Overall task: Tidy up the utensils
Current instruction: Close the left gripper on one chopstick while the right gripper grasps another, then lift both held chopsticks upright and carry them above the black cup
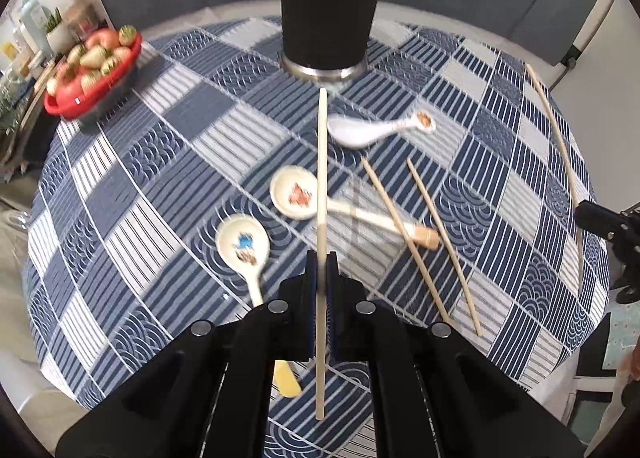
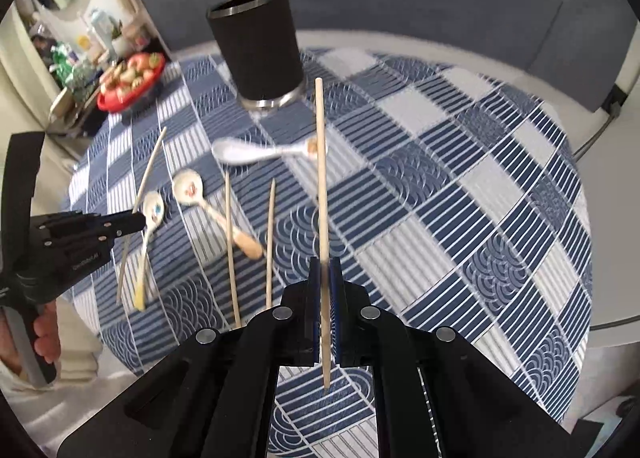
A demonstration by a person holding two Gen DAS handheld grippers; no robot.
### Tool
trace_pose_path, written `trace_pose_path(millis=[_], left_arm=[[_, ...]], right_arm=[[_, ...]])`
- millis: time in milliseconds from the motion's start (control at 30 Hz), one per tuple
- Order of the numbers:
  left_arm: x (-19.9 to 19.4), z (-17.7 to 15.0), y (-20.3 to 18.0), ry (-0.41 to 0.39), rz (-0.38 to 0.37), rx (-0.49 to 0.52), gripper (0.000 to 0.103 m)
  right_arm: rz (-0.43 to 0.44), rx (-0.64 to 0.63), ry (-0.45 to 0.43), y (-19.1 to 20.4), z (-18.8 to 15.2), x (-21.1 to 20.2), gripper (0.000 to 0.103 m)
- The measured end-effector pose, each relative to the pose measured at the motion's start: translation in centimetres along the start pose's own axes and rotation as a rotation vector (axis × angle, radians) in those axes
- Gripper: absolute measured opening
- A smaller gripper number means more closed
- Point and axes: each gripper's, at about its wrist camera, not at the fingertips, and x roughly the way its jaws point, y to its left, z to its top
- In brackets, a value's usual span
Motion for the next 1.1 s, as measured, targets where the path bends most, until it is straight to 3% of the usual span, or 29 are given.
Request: trace_pose_path(millis=[367,767,1100], left_arm=[[-4.2,5.6,0.6,-0.123,0.064,0.049,0.004],[-8.4,13.6,0.5,-0.221,0.045,0.074,0.004],[-8.8,19.8,2.1,-0.280,0.033,0.025,0.004]], right_arm=[[-0.003,-0.014,-0.120,0.3,3.9,-3.2,0.004],[0.023,-0.046,-0.208,1.1,10.5,-4.6,0.004],[0.061,-0.077,-0.285,1.8,17.0,-4.1,0.004]])
